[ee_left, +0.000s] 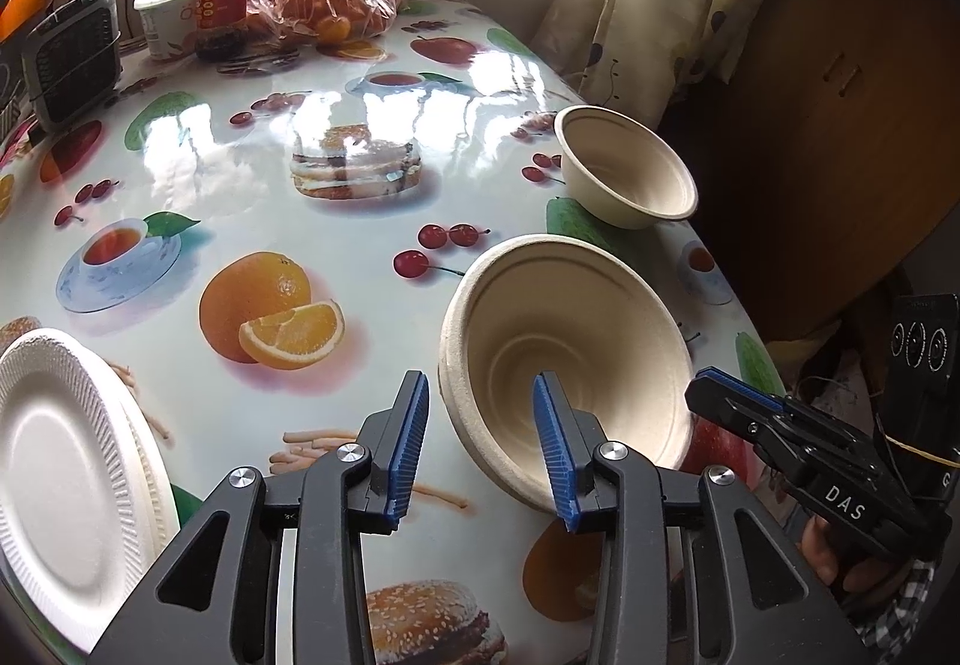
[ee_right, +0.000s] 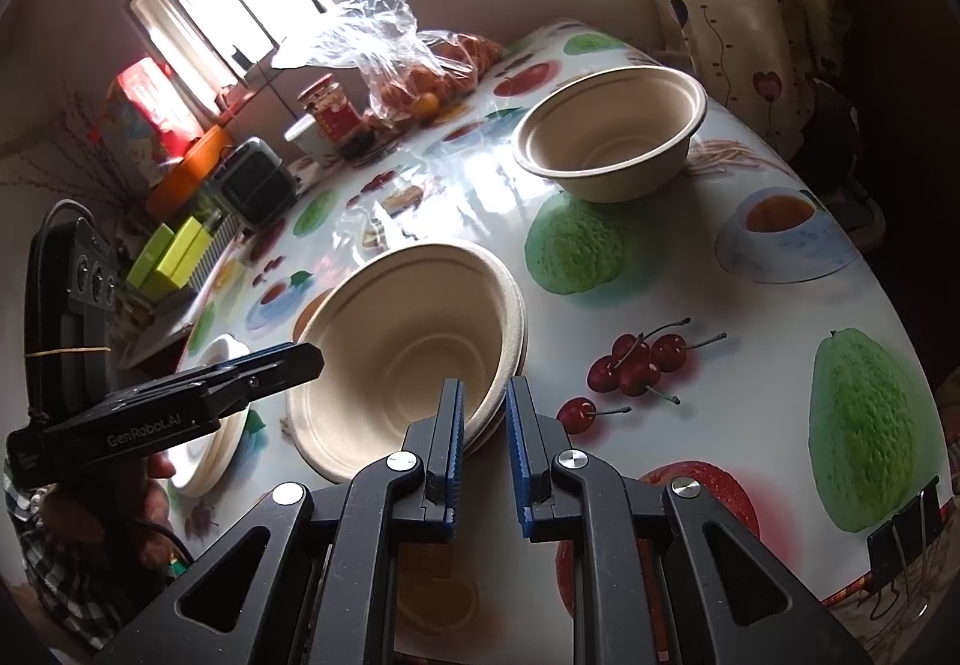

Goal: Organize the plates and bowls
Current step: 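Open the left tool then the right tool to release the bowls, then move both tools toward the remaining beige bowl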

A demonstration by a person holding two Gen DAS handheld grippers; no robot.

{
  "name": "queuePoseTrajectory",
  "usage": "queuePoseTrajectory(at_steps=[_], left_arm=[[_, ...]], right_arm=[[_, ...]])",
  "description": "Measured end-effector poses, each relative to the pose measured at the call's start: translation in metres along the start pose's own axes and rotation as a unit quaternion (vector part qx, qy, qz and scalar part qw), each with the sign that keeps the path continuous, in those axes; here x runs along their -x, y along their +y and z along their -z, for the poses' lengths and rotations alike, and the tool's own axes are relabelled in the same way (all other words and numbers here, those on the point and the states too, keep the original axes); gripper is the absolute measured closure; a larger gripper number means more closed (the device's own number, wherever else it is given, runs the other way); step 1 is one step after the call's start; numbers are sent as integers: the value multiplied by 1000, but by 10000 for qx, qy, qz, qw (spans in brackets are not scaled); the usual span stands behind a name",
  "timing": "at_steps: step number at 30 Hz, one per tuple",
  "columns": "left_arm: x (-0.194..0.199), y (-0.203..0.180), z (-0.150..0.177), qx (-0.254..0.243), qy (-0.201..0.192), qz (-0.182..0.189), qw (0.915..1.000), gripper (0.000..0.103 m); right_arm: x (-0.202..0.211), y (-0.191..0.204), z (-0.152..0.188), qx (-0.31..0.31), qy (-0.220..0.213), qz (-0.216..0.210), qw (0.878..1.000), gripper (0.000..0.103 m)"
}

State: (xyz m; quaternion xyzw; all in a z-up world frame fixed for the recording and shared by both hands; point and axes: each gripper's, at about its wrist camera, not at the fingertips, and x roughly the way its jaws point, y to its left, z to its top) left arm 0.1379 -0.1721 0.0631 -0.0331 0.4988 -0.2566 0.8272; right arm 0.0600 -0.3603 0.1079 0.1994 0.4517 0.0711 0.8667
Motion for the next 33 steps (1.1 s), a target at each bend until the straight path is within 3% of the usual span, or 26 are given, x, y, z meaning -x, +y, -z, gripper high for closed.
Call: queuePoseTrajectory(at_steps=[11, 18, 33], left_arm=[[-1, -3, -14, -21, -59, 9, 10000, 61], [-6, -11, -37, -144, -133, 111, 9997, 61], [-35, -40, -100, -458, -150, 380, 9981, 61]], right_arm=[[9, -5, -11, -36, -153, 63, 9999, 70], [14, -13, -25, 22, -356, 358, 9987, 59], [22, -55, -69, -164, -711, 964, 9927, 58]])
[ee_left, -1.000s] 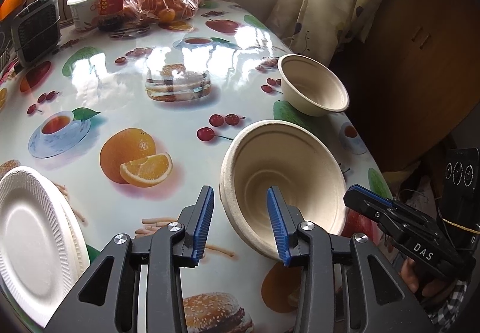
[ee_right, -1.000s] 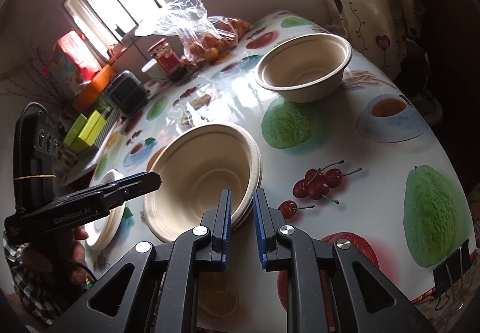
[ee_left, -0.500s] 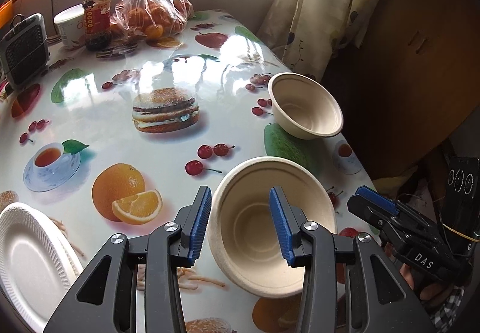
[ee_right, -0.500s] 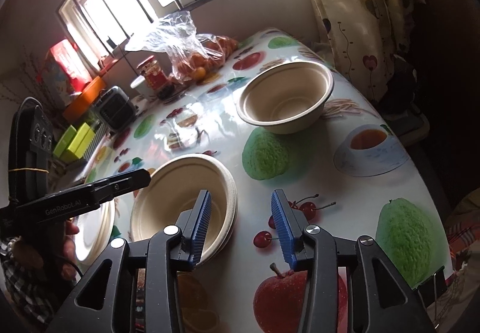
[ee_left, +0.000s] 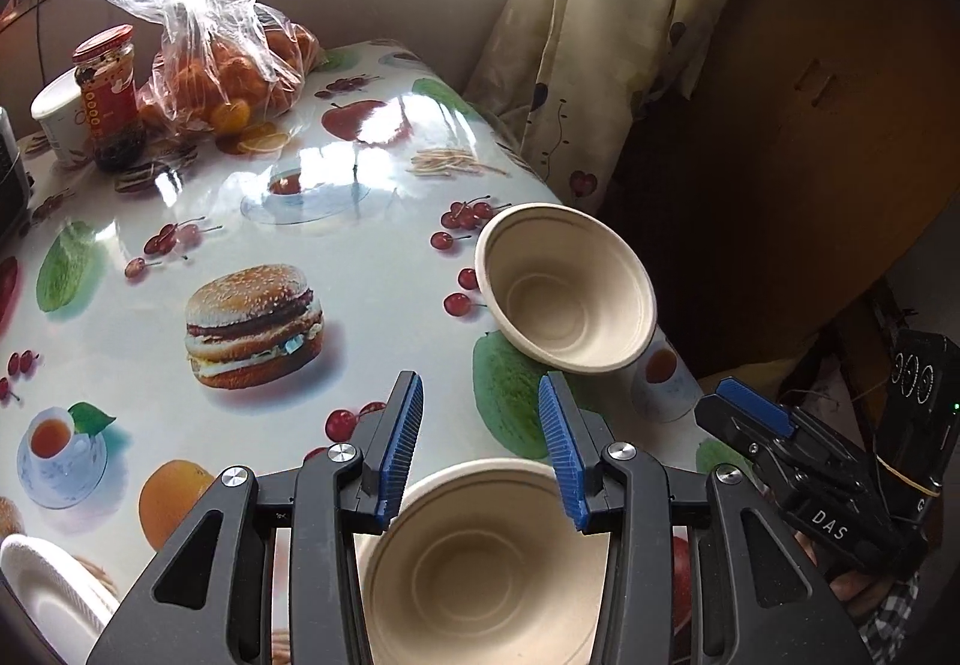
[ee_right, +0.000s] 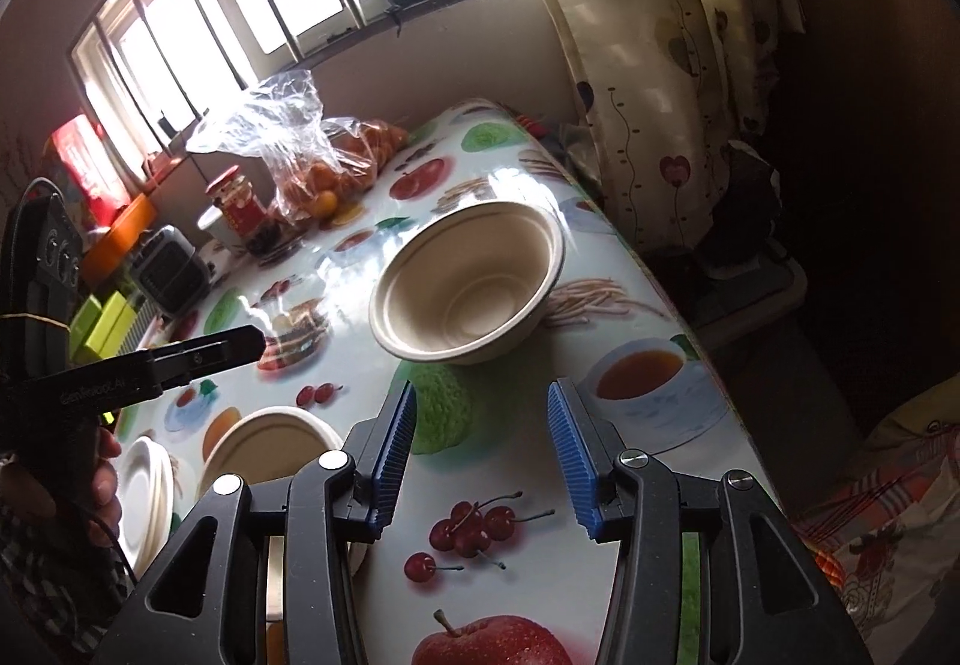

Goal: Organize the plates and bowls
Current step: 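Move both tools toward the remaining beige bowl, then close the left tool on the beige bowl rim while the right tool grips the bowl stack rim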

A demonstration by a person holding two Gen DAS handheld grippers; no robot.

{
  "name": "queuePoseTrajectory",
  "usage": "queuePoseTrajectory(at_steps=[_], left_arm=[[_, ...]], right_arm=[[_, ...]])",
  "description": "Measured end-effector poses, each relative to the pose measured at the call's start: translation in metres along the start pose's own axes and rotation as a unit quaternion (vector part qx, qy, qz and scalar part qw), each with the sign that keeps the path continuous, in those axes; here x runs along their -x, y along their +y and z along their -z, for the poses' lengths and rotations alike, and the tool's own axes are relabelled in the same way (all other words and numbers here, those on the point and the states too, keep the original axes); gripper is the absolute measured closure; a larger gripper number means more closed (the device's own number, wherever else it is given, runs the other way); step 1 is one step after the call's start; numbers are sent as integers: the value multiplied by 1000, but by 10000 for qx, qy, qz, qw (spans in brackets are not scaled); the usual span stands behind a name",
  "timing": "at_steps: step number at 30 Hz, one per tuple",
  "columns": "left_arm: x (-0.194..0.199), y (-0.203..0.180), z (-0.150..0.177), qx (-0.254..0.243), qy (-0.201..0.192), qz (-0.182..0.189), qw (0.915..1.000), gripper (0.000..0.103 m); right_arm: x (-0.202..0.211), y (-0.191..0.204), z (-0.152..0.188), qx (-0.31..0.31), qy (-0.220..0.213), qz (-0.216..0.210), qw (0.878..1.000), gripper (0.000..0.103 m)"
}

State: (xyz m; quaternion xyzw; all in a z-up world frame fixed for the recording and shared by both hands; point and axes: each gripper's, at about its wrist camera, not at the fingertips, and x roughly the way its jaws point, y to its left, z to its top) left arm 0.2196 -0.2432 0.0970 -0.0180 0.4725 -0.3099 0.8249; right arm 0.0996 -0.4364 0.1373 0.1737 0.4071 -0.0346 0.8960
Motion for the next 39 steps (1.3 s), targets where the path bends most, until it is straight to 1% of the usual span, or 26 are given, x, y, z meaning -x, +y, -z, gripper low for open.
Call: queuePoseTrajectory(at_steps=[4, 6, 8, 11, 15, 18, 25, 26, 29, 30, 34, 36, 39], left_arm=[[-7, -3, -16, -17, -72, 34, 10000, 61], [-11, -3, -23, -15, -66, -31, 10000, 61], [-14, -2, -29, -33, -73, -5, 10000, 61], [-22, -1, -38, -46, -100, -85, 9999, 61], [-38, 4, -47, 36, 12, -137, 9999, 61], [-49, 4, -49, -8, 84, -135, 9999, 61], [-65, 5, -50, 34, 232, -47, 9997, 61], [-66, 5, -50, 20, 251, -35, 9997, 63], [-70, 4, -49, 16, 324, -6, 9995, 73], [-71, 4, -49, 23, 338, 9, 9994, 75], [-75, 2, -49, 16, 384, 33, 9993, 79], [-79, 2, -50, 17, 431, 51, 9991, 83], [-82, 2, -49, 25, 475, 72, 9988, 85]], right_arm=[[-4, -9, -13, 12, -68, 146, 9999, 58], [-7, -11, -17, 75, -84, 285, 9995, 58], [-10, -14, -21, 106, -104, 306, 9994, 58], [-18, -20, -26, 86, -115, 370, 9992, 58], [-29, -26, -31, 29, -121, 358, 9993, 58], [-37, -27, -33, 43, -100, 326, 9994, 58], [-51, -24, -36, 72, 26, 263, 9996, 59], [-52, -24, -36, 61, 30, 259, 9996, 59], [-56, -25, -37, 41, 55, 270, 9996, 68], [-57, -25, -37, 34, 55, 262, 9996, 69], [-57, -24, -38, 34, 59, 257, 9996, 71], [-60, -24, -38, 39, 85, 257, 9996, 75], [-62, -23, -38, 30, 97, 254, 9996, 77]])
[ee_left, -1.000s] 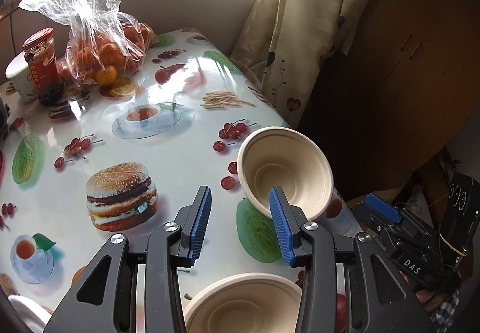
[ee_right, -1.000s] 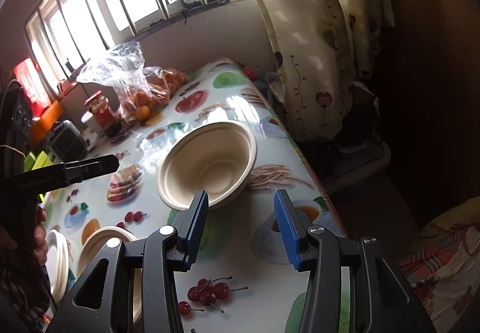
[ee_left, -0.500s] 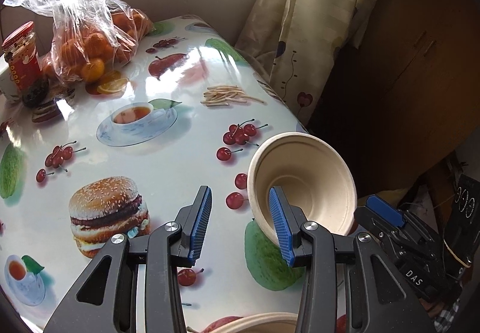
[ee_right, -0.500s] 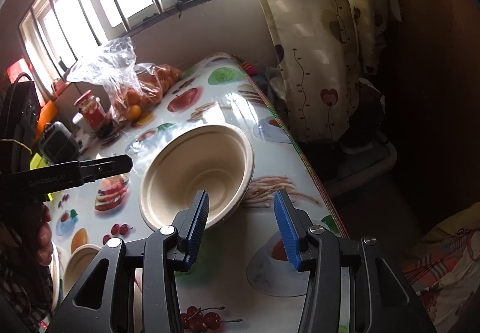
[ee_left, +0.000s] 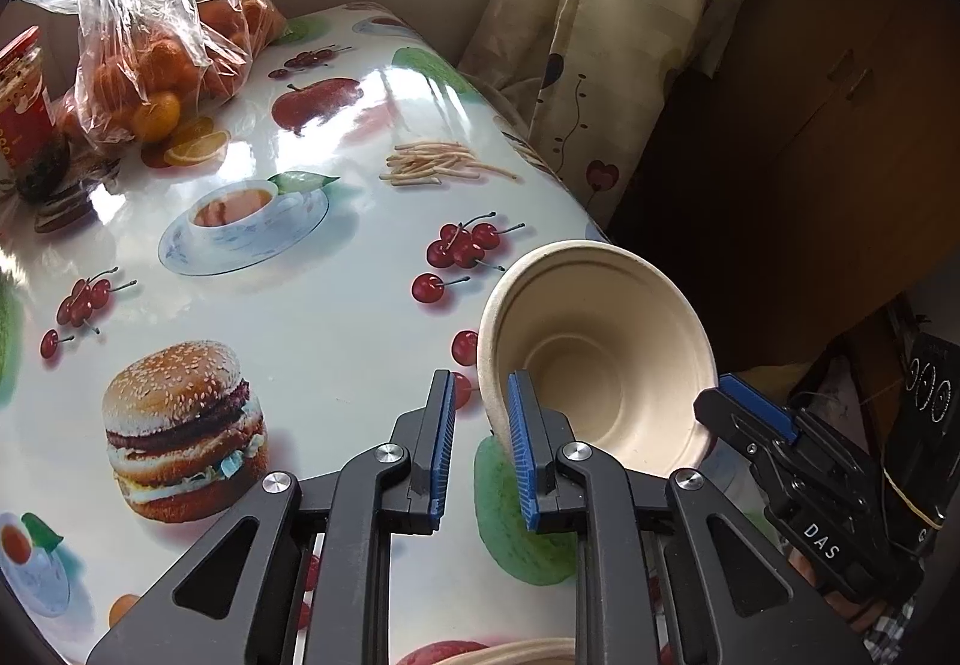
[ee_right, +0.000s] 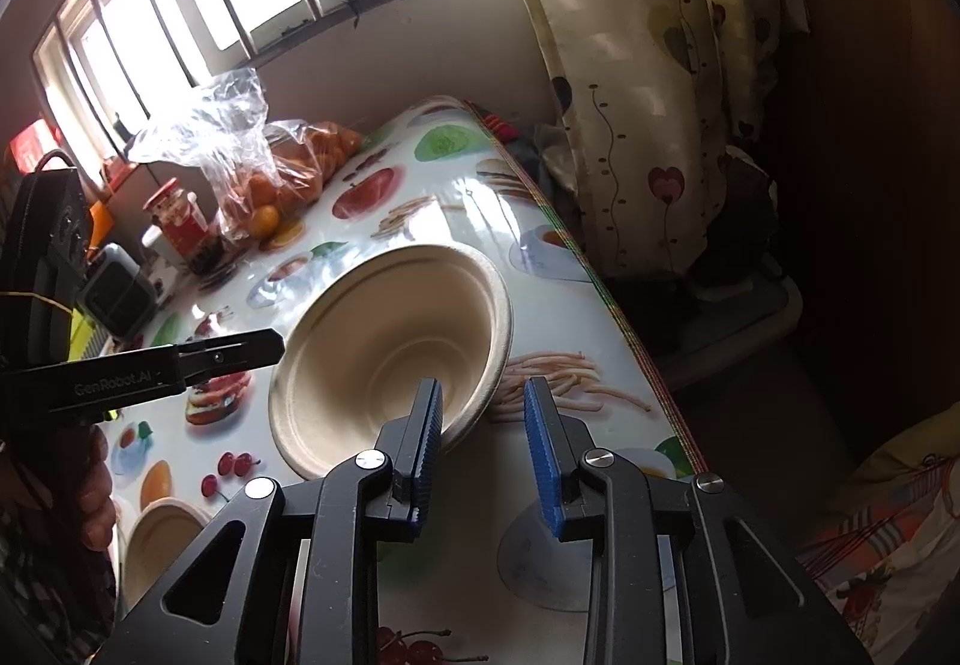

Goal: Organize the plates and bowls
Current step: 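Close the left tool on the beige bowl rim while the right tool grips the bowl stack rim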

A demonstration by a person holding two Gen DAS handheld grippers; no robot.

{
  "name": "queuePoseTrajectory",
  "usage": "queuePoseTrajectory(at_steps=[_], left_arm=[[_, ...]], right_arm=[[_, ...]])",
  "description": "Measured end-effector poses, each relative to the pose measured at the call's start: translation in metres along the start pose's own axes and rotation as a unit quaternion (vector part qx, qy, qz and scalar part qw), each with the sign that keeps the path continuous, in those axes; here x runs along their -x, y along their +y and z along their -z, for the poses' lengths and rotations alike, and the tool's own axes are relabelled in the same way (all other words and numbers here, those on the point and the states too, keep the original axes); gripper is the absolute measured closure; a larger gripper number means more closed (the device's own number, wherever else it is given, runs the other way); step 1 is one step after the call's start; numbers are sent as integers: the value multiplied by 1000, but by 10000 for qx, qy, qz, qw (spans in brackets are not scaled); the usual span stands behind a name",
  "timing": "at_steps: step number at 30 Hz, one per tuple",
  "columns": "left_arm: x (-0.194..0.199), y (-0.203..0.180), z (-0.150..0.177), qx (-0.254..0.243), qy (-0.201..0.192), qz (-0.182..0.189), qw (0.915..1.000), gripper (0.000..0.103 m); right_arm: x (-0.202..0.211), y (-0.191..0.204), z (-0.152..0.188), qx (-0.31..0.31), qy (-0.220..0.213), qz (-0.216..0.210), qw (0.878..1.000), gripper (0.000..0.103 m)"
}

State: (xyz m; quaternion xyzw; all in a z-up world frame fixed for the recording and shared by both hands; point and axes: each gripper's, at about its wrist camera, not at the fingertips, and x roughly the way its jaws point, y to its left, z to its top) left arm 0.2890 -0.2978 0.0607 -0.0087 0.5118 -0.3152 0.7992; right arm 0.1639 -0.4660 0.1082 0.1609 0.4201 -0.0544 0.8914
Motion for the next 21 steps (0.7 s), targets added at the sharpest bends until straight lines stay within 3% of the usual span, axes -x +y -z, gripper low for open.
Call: queuePoseTrajectory(at_steps=[7, 21], left_arm=[[-3, -2, 1, -31, 45, 37, 10000, 92], [-4, -3, 1, 1, 38, 84, 10000, 93]], right_arm=[[-2, 0, 2, -29, 21, -37, 10000, 81], [-2, 0, 4, -98, -8, -13, 10000, 90]])
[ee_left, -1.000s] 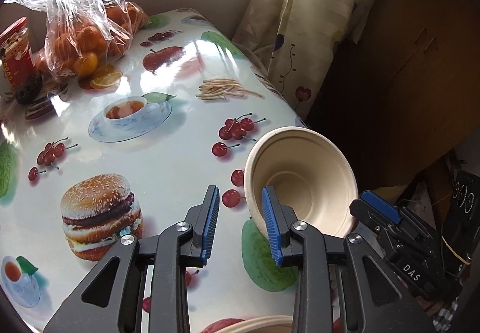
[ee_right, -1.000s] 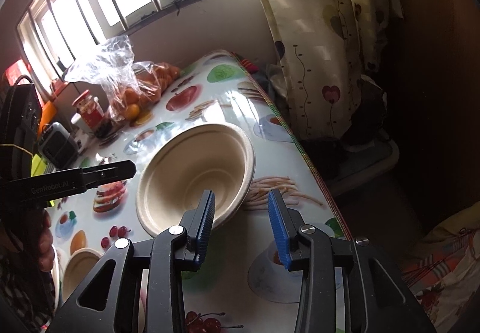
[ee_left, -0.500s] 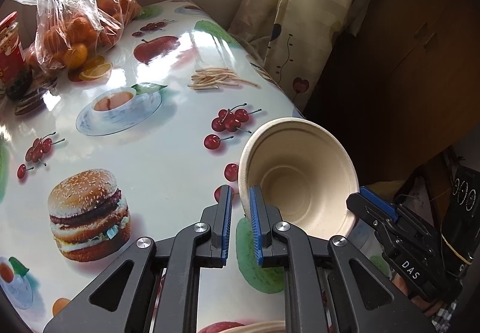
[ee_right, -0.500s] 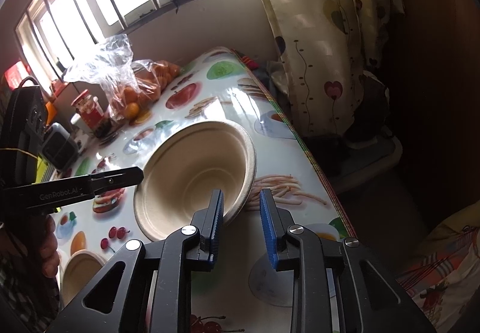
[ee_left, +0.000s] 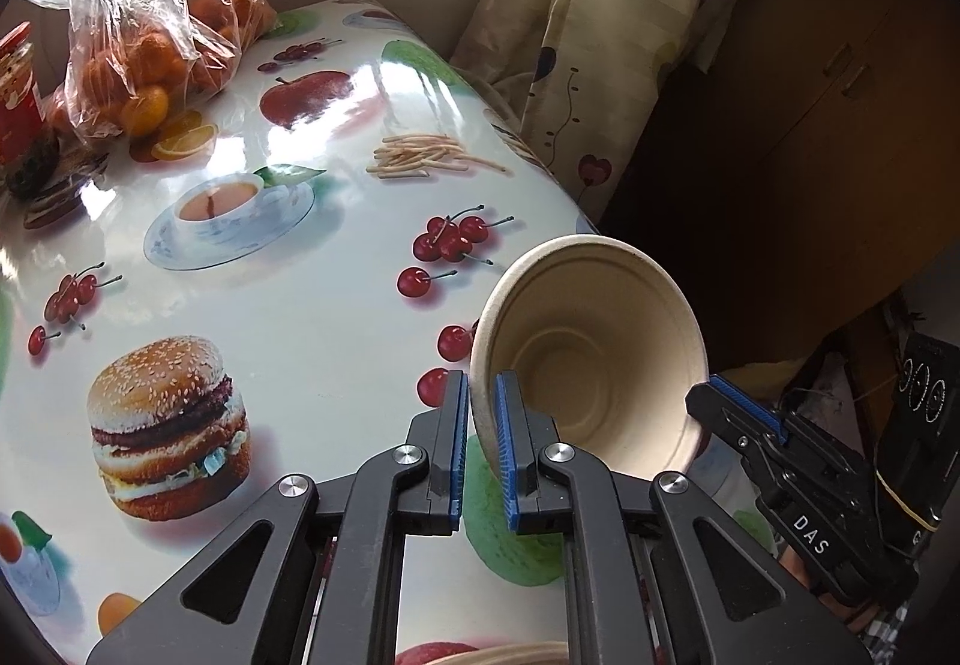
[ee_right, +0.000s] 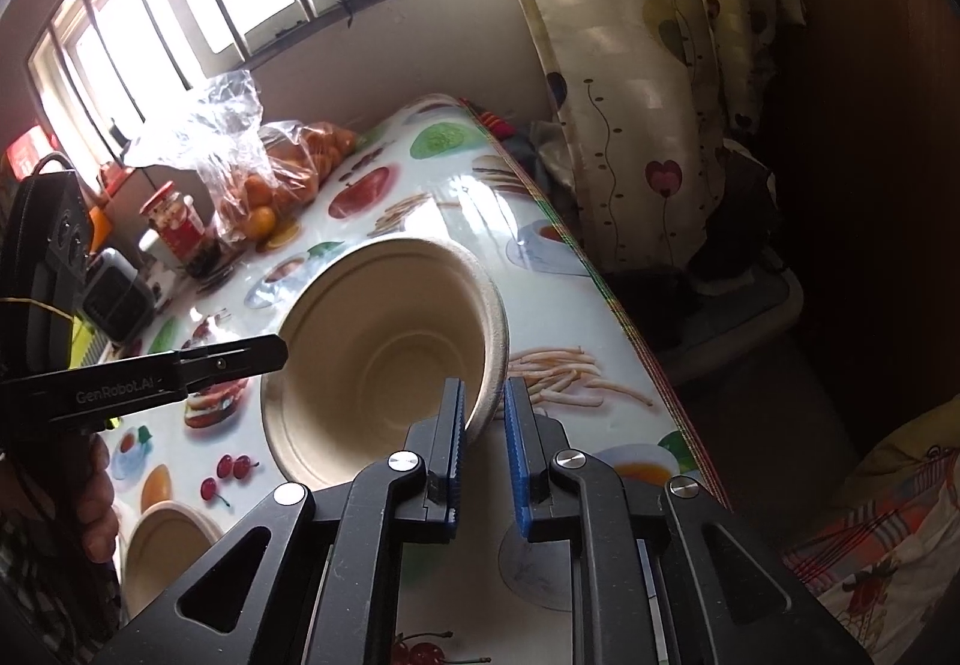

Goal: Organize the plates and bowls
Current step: 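Close the left tool on the beige bowl rim while the right tool grips the bowl stack rim, then carry the held beige bowl with the left tool and lower it into the bowl stack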

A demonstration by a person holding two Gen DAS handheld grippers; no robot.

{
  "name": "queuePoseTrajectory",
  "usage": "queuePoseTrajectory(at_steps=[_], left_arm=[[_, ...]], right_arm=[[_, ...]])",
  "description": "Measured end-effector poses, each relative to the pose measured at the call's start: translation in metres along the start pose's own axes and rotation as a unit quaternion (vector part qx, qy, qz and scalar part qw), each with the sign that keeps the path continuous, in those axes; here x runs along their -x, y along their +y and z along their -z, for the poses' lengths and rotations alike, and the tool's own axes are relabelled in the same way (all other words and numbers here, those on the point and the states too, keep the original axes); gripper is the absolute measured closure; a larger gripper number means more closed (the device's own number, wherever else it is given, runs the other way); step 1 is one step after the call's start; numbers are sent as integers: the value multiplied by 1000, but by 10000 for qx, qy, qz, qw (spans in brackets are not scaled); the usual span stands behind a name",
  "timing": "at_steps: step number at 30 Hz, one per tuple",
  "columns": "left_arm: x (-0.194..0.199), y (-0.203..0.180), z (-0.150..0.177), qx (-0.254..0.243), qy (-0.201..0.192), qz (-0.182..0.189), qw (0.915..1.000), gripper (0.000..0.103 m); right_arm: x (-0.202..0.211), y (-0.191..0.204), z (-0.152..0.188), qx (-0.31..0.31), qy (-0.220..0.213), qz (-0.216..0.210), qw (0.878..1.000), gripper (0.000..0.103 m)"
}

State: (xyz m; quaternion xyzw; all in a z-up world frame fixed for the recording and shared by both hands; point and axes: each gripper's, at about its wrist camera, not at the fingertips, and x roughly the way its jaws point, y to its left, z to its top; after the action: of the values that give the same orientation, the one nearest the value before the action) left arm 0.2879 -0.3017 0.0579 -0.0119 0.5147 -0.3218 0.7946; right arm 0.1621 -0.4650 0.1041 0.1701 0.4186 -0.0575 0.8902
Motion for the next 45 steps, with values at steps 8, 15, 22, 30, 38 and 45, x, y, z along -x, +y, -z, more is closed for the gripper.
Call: queuePoseTrajectory(at_steps=[8, 15, 22, 30, 38, 45], left_arm=[[0, -1, 0, 9, 25, 8, 10000, 93], [-2, 1, 1, 23, 49, 56, 10000, 93], [1, -1, 2, 19, 29, 32, 10000, 93], [7, -3, 5, 20, 4, 57, 10000, 93], [17, -5, 11, 16, -76, 105, 9999, 93], [30, -6, 18, 10, -162, 111, 9998, 93]], right_arm=[[0, -1, 0, -35, 14, 6, 10000, 90], [1, -4, 1, -119, 45, -29, 9999, 90], [2, -4, 0, -158, 63, -49, 9998, 90], [7, -3, 3, -194, 27, -102, 9998, 89], [20, -1, 7, -209, -47, -201, 9996, 88], [31, 5, 11, -193, -104, -262, 9994, 88]])
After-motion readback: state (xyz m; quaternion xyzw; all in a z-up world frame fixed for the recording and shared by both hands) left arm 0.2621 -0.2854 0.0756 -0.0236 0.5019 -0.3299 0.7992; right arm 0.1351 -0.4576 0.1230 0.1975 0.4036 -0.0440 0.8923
